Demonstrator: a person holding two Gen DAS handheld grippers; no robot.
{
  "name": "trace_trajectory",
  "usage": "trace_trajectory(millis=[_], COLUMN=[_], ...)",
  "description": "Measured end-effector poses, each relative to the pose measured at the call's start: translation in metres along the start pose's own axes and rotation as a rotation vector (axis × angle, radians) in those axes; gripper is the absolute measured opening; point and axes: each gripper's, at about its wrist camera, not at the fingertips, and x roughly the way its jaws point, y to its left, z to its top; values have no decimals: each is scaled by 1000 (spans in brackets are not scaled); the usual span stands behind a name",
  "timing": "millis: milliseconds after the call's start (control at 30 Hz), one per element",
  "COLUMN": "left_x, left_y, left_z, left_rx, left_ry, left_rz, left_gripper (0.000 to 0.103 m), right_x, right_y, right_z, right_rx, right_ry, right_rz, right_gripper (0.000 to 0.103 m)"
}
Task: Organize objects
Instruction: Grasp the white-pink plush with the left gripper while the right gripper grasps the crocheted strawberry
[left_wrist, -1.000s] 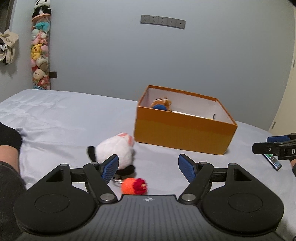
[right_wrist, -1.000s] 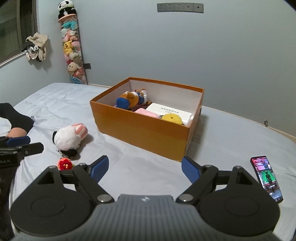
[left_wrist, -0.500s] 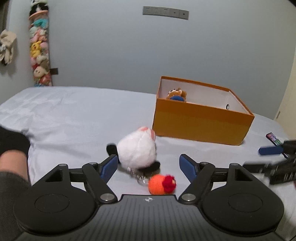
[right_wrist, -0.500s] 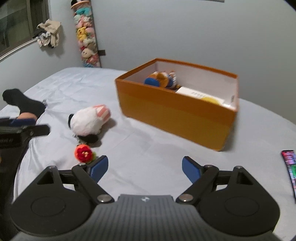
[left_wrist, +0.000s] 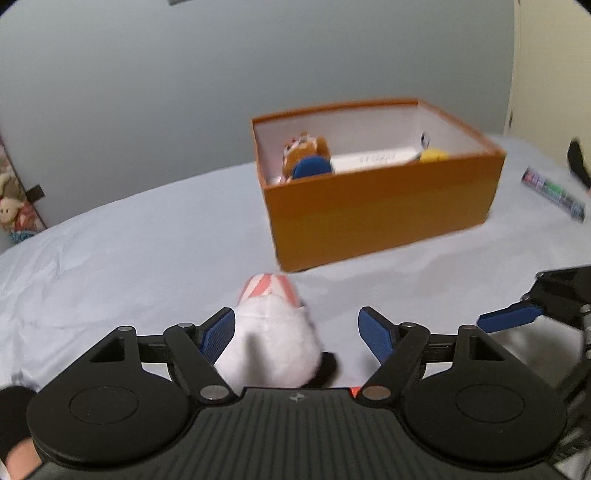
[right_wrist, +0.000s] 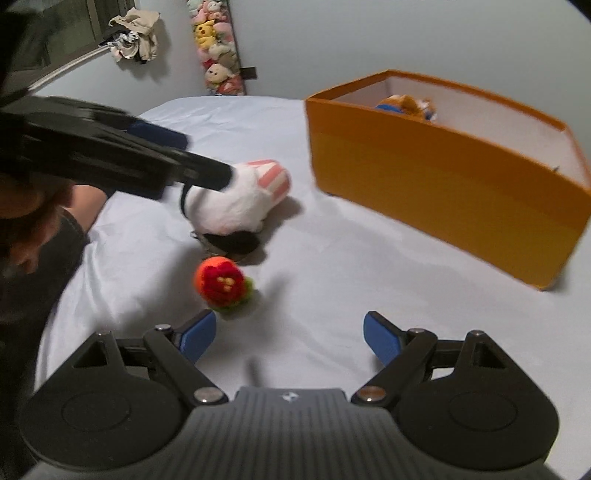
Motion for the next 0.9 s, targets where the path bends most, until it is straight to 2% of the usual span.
trace_trajectory(millis=[100,233,300,467,533,667,800,900], left_x=[11,15,17,20,28,37,44,48], left_y=[9,24,27,23,26,24,23,27], left_z=[-7,-23,-27,-31,-29,-30,-31,-33], left_rx=[-31,-149,-155,-125,-115,-112,-123,-151], left_ry=[1,-35,-33,-27,-20,-27,-19,-15], left_rz=[29,3,-6,-2,5,19,31,34], left_gripper=[85,83,80,80,80,86,89,91], right_x=[12,29,37,52,57,64,67,63], right_y=[7,16,20,27,29,34,35,31], right_z=[3,6,8,11,12,12,10,10], right_rx=[-15,-46,-60,-71,-65,-74,-90,-78], right_ry=[-7,-11,-11,-13,-7,0,6,5], right_rz=[34,70,81,107,118,129,115,105], right_gripper=[88,86,85,84,76,69,52,51])
